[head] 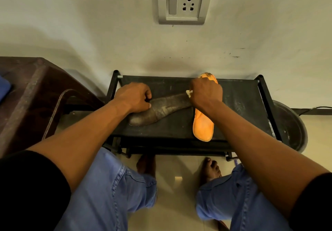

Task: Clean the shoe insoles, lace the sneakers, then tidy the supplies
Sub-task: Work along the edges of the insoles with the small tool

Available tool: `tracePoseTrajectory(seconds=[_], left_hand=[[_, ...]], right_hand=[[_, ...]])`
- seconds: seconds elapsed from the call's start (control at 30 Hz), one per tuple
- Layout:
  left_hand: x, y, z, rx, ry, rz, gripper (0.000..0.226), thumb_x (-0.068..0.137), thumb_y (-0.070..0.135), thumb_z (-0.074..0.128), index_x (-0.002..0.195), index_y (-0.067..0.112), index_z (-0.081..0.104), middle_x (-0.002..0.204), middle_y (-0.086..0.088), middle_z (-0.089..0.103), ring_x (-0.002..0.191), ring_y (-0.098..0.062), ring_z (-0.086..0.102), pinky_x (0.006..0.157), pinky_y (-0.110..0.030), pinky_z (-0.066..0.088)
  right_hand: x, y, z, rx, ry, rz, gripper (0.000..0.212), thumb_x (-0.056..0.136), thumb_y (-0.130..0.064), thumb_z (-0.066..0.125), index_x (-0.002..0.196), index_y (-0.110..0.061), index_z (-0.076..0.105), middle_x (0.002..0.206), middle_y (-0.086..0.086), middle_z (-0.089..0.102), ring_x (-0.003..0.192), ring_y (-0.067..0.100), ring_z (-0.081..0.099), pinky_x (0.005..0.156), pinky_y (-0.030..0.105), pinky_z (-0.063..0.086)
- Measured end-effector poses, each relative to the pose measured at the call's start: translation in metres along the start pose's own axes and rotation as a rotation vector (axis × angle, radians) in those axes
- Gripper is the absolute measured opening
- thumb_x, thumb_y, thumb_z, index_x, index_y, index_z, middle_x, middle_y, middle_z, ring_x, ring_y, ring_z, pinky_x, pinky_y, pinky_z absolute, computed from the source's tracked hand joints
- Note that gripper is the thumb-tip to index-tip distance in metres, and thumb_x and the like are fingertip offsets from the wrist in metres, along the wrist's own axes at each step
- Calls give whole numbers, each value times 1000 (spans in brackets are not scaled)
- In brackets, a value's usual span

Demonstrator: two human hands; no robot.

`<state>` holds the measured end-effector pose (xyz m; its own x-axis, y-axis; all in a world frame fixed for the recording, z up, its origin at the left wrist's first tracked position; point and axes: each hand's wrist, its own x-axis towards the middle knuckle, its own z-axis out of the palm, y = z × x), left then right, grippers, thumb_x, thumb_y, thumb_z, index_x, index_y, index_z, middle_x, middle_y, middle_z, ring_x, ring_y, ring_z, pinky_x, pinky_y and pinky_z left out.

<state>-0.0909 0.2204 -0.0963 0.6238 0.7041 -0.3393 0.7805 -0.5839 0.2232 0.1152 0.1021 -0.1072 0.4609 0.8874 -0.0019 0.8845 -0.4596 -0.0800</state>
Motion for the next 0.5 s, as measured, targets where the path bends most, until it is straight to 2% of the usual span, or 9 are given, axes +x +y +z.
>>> tracePoseTrajectory(seconds=[0.1, 0.2, 0.3, 0.43, 0.5], left_hand=[[1, 12, 3, 22, 12, 114, 63, 73, 63, 78, 125, 30, 63, 116, 4, 63, 105, -19, 62, 91, -42, 55], [1, 24, 6, 98, 14, 167, 85, 66, 73, 76, 136, 30, 57, 124, 3, 60, 112, -23, 58, 93, -45, 54], [0, 35, 9, 160, 11, 175, 85, 68, 65, 81, 139, 30, 53, 129, 2, 58, 117, -25, 54, 93, -45, 53], [-2, 43, 6, 154, 9, 150, 84, 66, 59, 85, 136, 27, 53, 127, -1, 54, 115, -26, 56, 93, -46, 53], [-2, 44, 3, 136, 11, 144, 75, 72, 54, 83, 136, 27, 55, 128, -3, 53, 113, -26, 57, 94, -46, 53]], right_hand=[[1, 3, -2, 11, 38, 15, 19, 96, -29, 66, 111, -18, 69, 100, 6, 70, 88, 23, 68, 69, 34, 53], [0, 3, -6, 42, 41, 12, 16, 94, -29, 67, 106, -18, 69, 97, 5, 69, 86, 24, 67, 65, 32, 48], [-3, 3, -12, 130, 53, 33, 14, 90, -27, 69, 102, -19, 70, 97, 4, 68, 84, 22, 65, 63, 29, 45], [-11, 1, -21, 302, 8, 71, 17, 85, -30, 70, 99, -20, 73, 96, 2, 70, 86, 21, 65, 67, 31, 52], [-17, 3, -25, 383, -26, 100, 14, 85, -31, 71, 95, -22, 75, 93, -1, 70, 85, 20, 66, 67, 31, 52]])
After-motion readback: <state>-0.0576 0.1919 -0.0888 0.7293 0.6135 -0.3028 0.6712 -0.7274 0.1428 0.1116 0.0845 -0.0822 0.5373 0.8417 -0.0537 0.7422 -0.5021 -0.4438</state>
